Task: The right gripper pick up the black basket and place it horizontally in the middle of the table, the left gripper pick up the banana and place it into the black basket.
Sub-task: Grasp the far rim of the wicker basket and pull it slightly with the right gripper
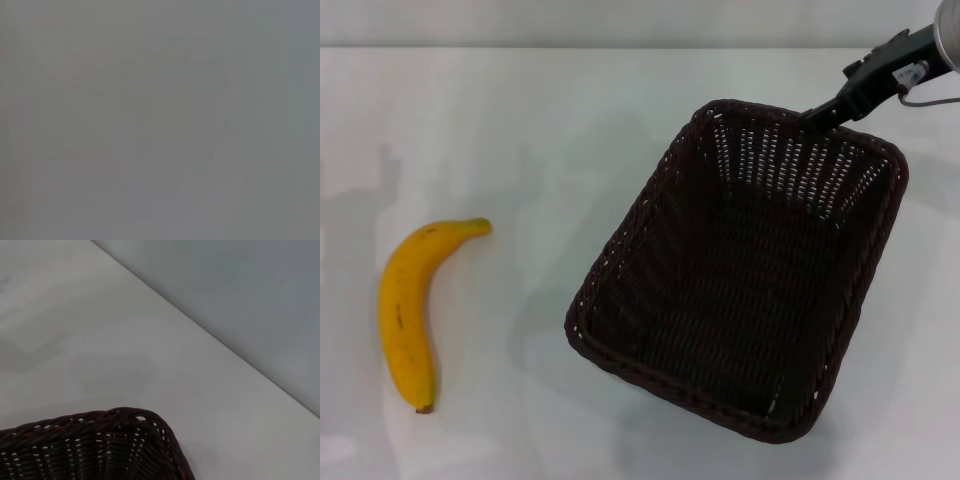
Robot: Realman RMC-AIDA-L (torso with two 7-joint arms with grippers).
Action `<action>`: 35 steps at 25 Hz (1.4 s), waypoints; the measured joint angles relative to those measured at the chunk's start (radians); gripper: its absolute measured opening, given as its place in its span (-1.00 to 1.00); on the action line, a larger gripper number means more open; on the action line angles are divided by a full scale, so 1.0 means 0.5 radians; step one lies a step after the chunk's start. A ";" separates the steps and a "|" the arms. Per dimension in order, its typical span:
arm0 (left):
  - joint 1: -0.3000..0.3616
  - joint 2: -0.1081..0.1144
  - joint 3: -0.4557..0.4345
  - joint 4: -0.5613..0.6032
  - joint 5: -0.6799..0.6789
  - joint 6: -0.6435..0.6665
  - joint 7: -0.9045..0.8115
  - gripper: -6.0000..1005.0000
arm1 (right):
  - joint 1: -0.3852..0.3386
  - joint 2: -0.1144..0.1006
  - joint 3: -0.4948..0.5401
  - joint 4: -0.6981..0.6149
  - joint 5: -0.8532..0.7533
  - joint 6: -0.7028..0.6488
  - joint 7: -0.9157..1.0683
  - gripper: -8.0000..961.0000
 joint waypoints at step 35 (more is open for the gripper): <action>-0.018 -0.003 0.006 -0.052 0.000 0.000 -0.005 0.76 | 0.063 0.002 -0.085 -0.367 0.110 -0.107 -0.115 0.79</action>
